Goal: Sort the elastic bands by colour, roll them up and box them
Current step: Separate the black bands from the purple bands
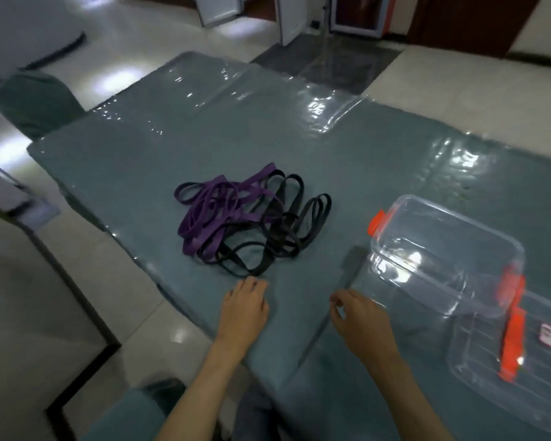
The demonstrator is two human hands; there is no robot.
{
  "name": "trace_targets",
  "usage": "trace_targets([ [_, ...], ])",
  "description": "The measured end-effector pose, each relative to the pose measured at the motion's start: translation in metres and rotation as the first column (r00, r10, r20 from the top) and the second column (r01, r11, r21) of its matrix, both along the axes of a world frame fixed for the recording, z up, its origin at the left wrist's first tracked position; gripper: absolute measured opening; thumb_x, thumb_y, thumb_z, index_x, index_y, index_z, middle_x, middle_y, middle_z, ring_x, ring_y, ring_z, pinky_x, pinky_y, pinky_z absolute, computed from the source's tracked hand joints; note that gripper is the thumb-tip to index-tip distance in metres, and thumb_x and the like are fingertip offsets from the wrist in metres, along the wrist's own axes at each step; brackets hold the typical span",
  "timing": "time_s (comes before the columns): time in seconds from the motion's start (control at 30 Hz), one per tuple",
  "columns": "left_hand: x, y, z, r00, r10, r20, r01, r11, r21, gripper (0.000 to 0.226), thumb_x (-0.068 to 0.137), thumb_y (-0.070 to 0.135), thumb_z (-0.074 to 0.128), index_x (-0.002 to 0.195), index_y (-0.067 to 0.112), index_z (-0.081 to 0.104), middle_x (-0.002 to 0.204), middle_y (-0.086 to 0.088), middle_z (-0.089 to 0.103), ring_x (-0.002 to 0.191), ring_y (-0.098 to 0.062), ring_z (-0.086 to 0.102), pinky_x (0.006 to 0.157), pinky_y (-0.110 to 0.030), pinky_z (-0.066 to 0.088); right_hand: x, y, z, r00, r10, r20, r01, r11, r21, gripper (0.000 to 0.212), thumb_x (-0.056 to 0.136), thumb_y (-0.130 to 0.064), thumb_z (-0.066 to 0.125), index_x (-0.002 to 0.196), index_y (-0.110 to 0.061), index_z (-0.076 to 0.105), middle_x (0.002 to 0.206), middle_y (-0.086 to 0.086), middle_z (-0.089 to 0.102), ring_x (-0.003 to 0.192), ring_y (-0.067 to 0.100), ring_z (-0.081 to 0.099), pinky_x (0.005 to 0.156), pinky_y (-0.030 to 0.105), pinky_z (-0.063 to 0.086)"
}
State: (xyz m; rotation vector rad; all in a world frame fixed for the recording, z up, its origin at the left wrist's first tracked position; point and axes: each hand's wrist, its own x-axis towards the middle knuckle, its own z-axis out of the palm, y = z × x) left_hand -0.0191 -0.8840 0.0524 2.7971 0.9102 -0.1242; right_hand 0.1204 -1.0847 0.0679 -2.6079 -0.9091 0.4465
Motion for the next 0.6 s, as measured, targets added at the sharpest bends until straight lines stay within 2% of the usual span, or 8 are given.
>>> trace_targets([
  [0.07,0.017,0.033,-0.012,0.999,-0.035,-0.021,0.035,0.999,-0.027,0.050,0.104,0.028,0.051,0.154,0.028,0.041,0.153,0.000,0.044,0.131,-0.022,0.048,0.103,-0.035,0.042,0.001,0.020,-0.004,1.000,-0.027,-0.010,0.026,0.999,-0.040,0.024,0.104,-0.033,0.053,0.122,-0.025,0.067,0.121,-0.006,0.069,0.108,0.022,0.068,0.088,0.037,0.052],
  [0.17,0.045,0.079,-0.027,0.992,-0.079,-0.100,0.069,0.993,-0.095,0.069,0.103,0.039,0.058,0.163,0.032,0.024,0.170,-0.007,0.019,0.148,-0.032,0.034,0.116,-0.049,0.039,-0.001,0.047,-0.008,0.994,-0.095,-0.049,0.091,0.992,-0.090,0.025,0.105,-0.032,0.052,0.123,-0.023,0.067,0.125,-0.003,0.068,0.114,0.025,0.067,0.092,0.039,0.052],
  [0.3,0.083,0.120,-0.047,0.970,-0.168,-0.177,0.138,0.976,-0.170,0.088,0.097,0.046,0.066,0.165,0.038,0.012,0.174,-0.009,0.002,0.153,-0.039,0.025,0.118,-0.059,0.035,-0.014,0.076,-0.007,0.987,-0.151,-0.059,0.140,0.977,-0.159,0.019,0.104,-0.033,0.050,0.109,-0.020,0.063,0.117,-0.001,0.067,0.110,0.026,0.067,0.087,0.040,0.052],
  [0.43,0.108,0.142,-0.072,0.905,-0.256,-0.339,0.179,0.954,-0.242,0.103,0.095,0.041,0.070,0.164,0.046,-0.007,0.174,-0.008,-0.016,0.154,-0.043,0.020,0.117,-0.065,0.034,-0.025,0.092,-0.008,0.967,-0.238,-0.086,0.218,0.957,-0.193,0.015,0.101,-0.032,0.055,0.108,-0.022,0.063,0.115,-0.003,0.067,0.105,0.025,0.068,0.083,0.038,0.050],
  [0.53,0.116,0.151,-0.086,0.841,-0.325,-0.432,0.221,0.936,-0.273,0.103,0.095,0.037,0.070,0.164,0.045,-0.007,0.173,-0.007,-0.022,0.154,-0.044,0.018,0.115,-0.065,0.037,-0.031,0.095,-0.008,0.947,-0.308,-0.092,0.285,0.937,-0.201,0.017,0.100,-0.032,0.057,0.112,-0.023,0.065,0.116,-0.005,0.068,0.105,0.024,0.068,0.083,0.037,0.051],
  [0.6,0.120,0.153,-0.089,0.830,-0.340,-0.443,0.242,0.934,-0.264,0.099,0.094,0.033,0.072,0.164,0.041,0.002,0.173,-0.009,-0.014,0.153,-0.044,0.019,0.114,-0.066,0.037,-0.037,0.097,-0.012,0.932,-0.351,-0.095,0.328,0.923,-0.200,0.018,0.100,-0.032,0.058,0.114,-0.024,0.066,0.116,-0.006,0.068,0.107,0.024,0.069,0.084,0.037,0.051],
])
